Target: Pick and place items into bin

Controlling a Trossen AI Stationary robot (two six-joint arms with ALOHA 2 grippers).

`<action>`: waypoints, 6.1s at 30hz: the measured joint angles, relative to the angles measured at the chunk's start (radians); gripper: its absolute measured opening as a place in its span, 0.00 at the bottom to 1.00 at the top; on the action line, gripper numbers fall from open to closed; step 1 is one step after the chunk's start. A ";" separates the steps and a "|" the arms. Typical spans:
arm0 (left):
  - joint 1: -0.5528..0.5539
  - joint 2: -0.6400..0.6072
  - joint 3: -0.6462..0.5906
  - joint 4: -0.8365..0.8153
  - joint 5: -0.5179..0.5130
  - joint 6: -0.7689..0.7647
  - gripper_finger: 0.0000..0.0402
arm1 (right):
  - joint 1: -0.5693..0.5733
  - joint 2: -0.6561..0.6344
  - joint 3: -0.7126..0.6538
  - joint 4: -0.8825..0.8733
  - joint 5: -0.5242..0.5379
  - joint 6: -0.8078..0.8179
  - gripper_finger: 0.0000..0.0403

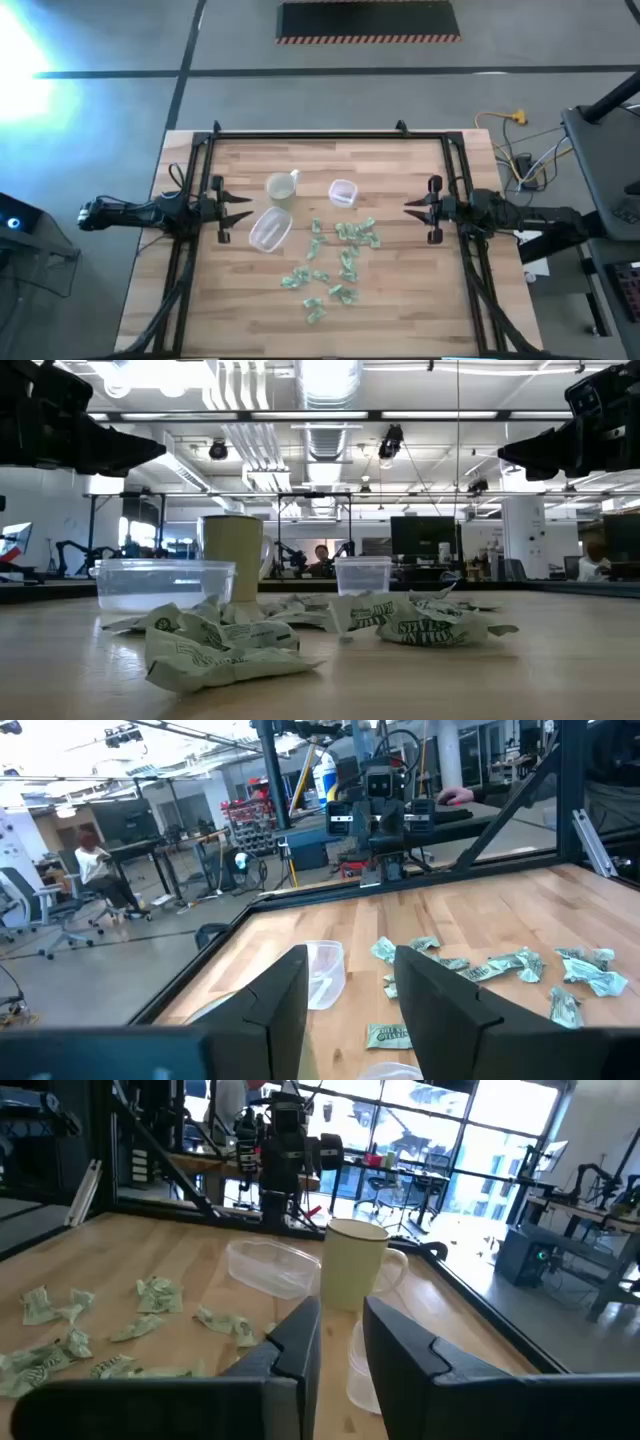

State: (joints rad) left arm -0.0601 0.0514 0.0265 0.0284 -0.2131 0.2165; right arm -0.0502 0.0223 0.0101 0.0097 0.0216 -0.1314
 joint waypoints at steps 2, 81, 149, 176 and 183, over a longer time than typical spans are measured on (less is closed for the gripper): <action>0.000 0.000 0.000 0.000 0.000 0.000 0.34 | 0.000 0.000 0.000 0.000 0.000 0.005 0.17; 0.000 0.000 0.000 0.000 0.000 0.000 0.34 | 0.000 0.000 0.000 0.000 0.000 0.005 0.17; 0.000 0.000 0.000 0.184 0.001 -0.013 0.34 | 0.000 -0.001 0.000 0.101 0.008 -0.016 0.17; -0.028 0.577 0.013 0.972 0.625 -0.105 0.34 | 0.002 0.001 0.000 0.143 -0.161 0.046 0.17; -0.027 0.739 0.108 1.000 0.516 -0.070 0.34 | 0.002 0.001 0.000 0.212 -0.161 0.014 0.17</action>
State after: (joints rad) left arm -0.0872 0.7908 0.1347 1.0283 0.3028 0.1461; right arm -0.0483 0.0231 0.0097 0.2218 -0.1393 -0.1172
